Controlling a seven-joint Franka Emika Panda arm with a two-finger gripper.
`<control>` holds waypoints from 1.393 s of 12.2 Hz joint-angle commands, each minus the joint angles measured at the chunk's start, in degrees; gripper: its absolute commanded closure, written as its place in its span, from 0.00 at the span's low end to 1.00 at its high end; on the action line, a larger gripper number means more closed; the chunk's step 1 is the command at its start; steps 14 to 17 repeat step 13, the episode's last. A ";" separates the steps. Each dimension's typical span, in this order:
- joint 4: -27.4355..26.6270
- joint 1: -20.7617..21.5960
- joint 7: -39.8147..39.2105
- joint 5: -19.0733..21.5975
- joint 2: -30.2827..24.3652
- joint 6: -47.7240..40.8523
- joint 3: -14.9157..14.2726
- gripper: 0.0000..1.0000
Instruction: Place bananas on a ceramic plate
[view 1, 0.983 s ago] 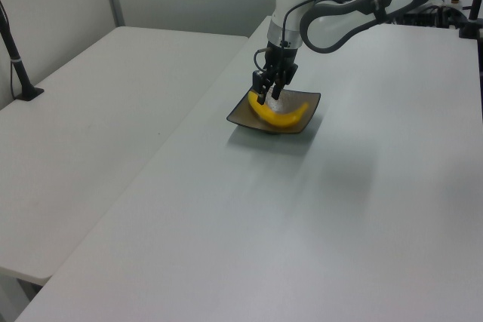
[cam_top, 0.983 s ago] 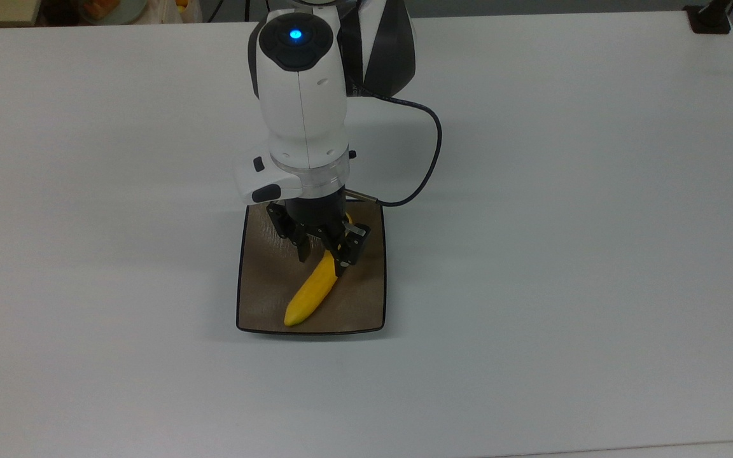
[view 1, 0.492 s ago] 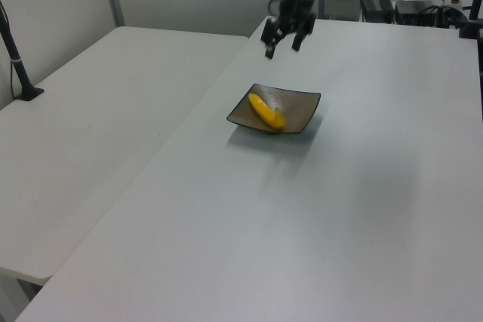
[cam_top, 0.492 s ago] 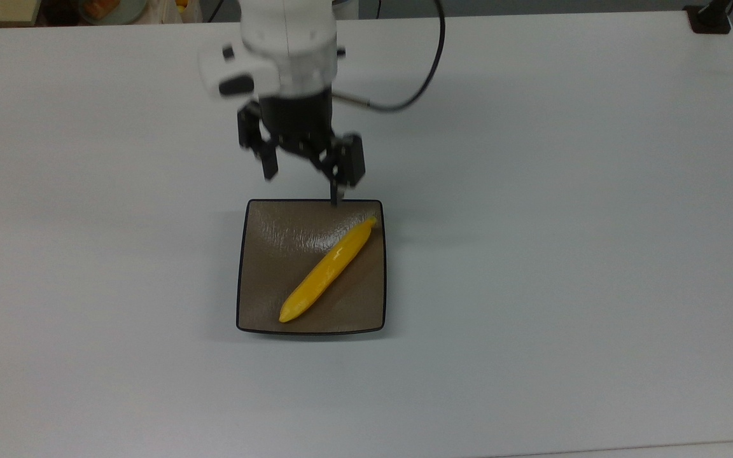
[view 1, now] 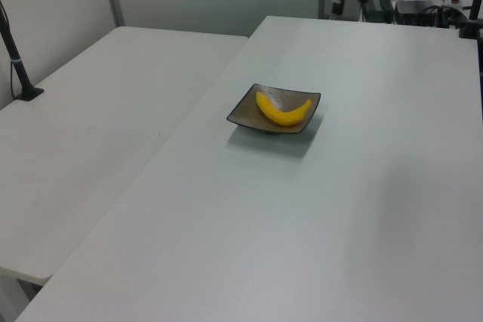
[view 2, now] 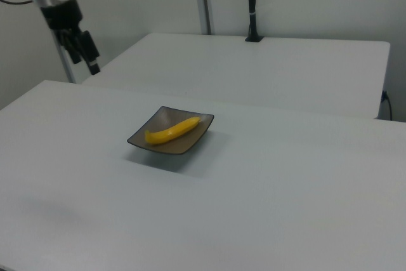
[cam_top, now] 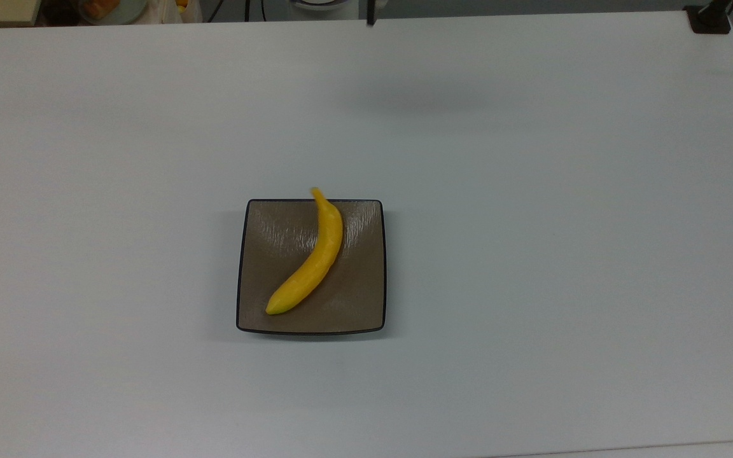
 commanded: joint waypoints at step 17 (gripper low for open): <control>-11.24 8.49 -21.94 5.84 -2.17 7.10 -8.79 0.00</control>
